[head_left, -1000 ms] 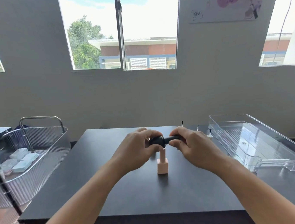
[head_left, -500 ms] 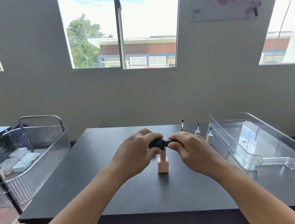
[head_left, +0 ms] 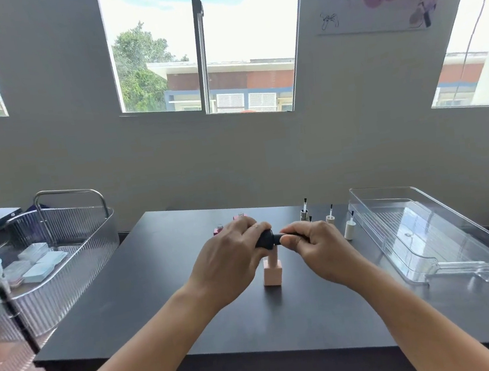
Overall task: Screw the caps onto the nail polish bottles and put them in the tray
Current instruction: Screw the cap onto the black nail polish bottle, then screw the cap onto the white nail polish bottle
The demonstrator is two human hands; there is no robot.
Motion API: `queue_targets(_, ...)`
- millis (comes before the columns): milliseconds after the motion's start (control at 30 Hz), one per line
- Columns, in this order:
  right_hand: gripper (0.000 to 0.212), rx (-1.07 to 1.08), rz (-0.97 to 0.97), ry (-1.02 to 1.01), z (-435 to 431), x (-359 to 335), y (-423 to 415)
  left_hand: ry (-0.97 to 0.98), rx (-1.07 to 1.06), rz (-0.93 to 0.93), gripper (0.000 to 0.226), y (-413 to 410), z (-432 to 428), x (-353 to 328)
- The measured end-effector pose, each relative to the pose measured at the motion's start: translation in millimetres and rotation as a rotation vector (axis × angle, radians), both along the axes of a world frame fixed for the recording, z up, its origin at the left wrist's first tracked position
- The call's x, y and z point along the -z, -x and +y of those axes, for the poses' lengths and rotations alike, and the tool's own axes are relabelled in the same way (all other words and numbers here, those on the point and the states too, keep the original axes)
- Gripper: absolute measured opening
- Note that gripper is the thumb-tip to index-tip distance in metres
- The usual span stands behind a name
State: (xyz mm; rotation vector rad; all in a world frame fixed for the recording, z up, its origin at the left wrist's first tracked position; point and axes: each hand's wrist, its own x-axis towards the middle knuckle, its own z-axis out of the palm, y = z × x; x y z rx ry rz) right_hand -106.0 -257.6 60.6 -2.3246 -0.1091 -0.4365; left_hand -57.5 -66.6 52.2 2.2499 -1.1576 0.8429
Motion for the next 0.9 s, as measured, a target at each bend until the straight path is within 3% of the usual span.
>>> queue_targets(100,0.021,-0.023,-0.037,-0.081,1.2,-6.2,2.1,0.074,0.003,0.074,0.034,-5.9,2.2,-1.7)
queue_targets(233,0.012,-0.101,-0.028,-0.252,-5.6,-17.0,4.4,0.226,0.008,0.416,0.032,-13.3,3.2,-7.3)
queue_targets(400,0.016,0.203,-0.061,-0.34,-47.8,-16.4,-1.5,0.471,0.078,0.918,0.031,-22.4,10.7,-1.5)
queue_targets(667,0.015,0.642,0.184,-0.163,-103.9,33.0,-18.1,0.295,-0.084,0.992,0.032,-34.3,17.2,34.3)
queue_targets(900,0.036,0.746,0.249,-0.065,-114.5,44.6,-40.2,0.21,-0.108,0.954,0.028,-37.5,19.4,48.7)
